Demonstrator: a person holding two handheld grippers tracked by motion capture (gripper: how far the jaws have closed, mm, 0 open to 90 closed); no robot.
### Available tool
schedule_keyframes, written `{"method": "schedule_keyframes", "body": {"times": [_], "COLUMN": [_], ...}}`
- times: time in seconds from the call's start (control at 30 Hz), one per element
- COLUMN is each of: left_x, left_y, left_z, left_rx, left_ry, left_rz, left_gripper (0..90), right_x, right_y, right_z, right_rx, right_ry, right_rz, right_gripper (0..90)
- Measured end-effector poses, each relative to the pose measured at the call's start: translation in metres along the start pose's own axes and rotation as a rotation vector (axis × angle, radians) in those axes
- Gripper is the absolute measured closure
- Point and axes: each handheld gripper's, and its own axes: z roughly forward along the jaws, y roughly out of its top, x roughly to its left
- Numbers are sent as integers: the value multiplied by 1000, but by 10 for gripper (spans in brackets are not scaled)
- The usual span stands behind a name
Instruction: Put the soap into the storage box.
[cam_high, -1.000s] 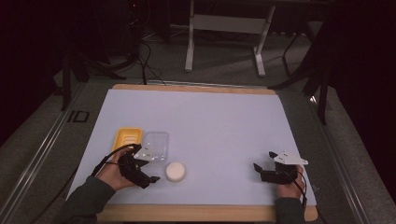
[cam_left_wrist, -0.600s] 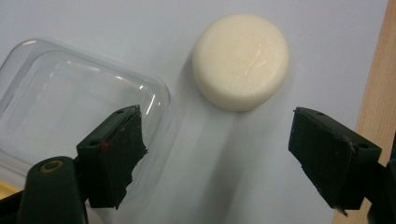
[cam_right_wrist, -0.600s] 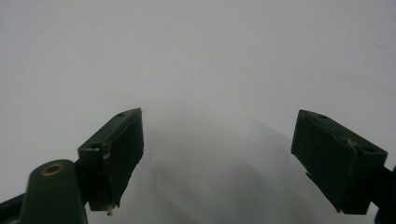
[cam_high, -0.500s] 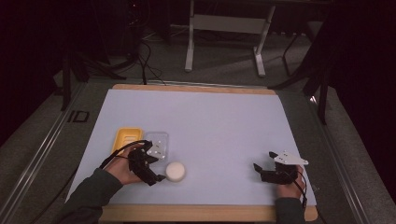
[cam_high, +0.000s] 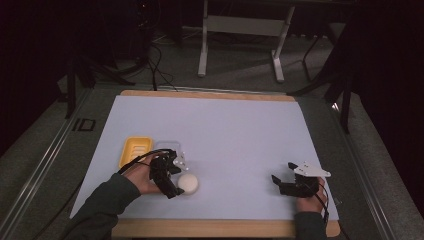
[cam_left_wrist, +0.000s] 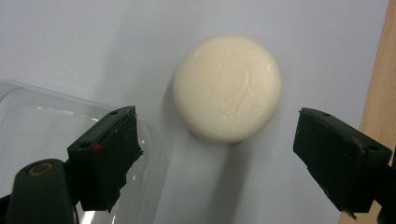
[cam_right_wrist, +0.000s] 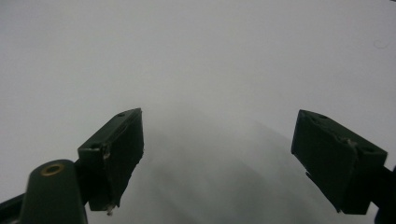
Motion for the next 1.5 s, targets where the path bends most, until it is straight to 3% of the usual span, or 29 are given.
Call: {"method": "schedule_keyframes", "body": {"times": [0.3, 0.9, 1.5], "left_x": [2, 3, 3], "left_y": [8, 21, 27], "left_z": [11, 33, 48], "left_rx": [50, 111, 164], "left_ry": [-36, -52, -64], "left_rz": [20, 39, 65], "left_gripper": [152, 104, 138], "right_x": [0, 0, 0], "right_y": [0, 0, 0], "right_z": [0, 0, 1], "right_rx": [-1, 4, 9], "right_ry": [2, 3, 7], "right_rz": [0, -1, -4], "right_gripper": [167, 167, 167]}}
